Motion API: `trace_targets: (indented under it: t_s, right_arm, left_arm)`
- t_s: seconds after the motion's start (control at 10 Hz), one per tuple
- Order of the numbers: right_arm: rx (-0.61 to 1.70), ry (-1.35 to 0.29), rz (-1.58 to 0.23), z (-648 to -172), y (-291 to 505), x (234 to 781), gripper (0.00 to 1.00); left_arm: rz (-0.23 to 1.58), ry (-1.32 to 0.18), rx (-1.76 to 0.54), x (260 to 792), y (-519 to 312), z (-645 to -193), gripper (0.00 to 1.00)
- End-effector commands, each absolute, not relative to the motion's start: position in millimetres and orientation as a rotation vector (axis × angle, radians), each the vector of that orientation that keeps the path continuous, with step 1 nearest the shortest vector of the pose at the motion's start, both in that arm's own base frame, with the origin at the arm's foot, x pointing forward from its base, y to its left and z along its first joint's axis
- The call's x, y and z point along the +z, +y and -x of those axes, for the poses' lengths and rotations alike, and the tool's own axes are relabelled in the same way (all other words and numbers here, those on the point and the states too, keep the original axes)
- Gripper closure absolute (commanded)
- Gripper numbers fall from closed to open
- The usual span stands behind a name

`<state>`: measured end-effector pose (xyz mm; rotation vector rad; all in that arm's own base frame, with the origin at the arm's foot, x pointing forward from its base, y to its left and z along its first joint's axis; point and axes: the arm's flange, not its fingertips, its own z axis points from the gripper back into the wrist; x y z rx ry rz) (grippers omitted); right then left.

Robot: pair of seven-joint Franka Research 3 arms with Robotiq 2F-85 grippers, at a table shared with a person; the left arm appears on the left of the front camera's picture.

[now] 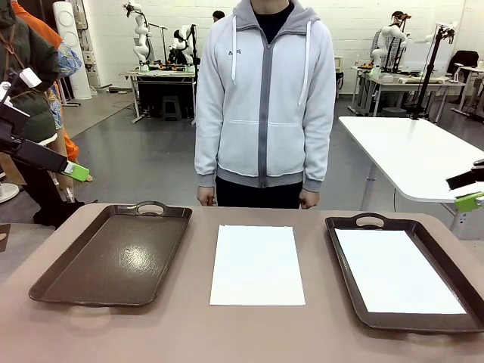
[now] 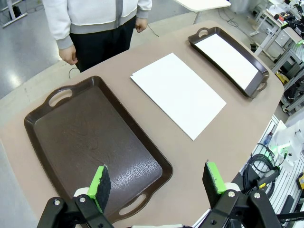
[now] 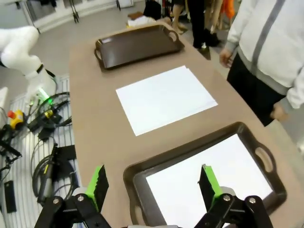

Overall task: Sort the A4 documents.
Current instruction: Receive the A4 Paper.

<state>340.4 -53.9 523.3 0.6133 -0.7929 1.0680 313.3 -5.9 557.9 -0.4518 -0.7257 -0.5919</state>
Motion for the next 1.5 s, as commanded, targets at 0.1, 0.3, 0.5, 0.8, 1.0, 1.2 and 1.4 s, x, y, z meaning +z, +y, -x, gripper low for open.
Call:
trace_targets:
  t_s: [0.1, 0.3, 0.5, 0.8, 1.0, 1.2, 1.4]
  right_arm:
    - [0.898, -0.646, -0.603, -369, -43, 521, 0.00]
    - [0.869, -0.597, -0.578, -373, -39, 523, 0.00]
    - [0.839, -0.574, -0.571, -374, -36, 523, 0.00]
    - [0.808, -0.568, -0.551, -376, -37, 519, 0.00]
    - [0.786, -0.575, -0.546, -376, -40, 516, 0.00]
    - [0.820, -0.586, -0.562, -375, -41, 520, 0.00]
    - [0.820, -0.586, -0.562, -375, -41, 520, 0.00]
  left_arm:
    - [0.462, -0.729, -0.601, 558, -5, -313, 0.00]
    - [0.462, -0.729, -0.601, 558, -5, -313, 0.00]
    - [0.462, -0.729, -0.601, 558, -5, -313, 0.00]
    - [0.462, -0.729, -0.601, 558, -5, -313, 0.00]
    - [0.462, -0.729, -0.601, 558, -5, -313, 0.00]
    - [0.462, -0.729, -0.601, 558, -5, -313, 0.00]
    - [0.462, -0.729, -0.601, 558, -5, -313, 0.00]
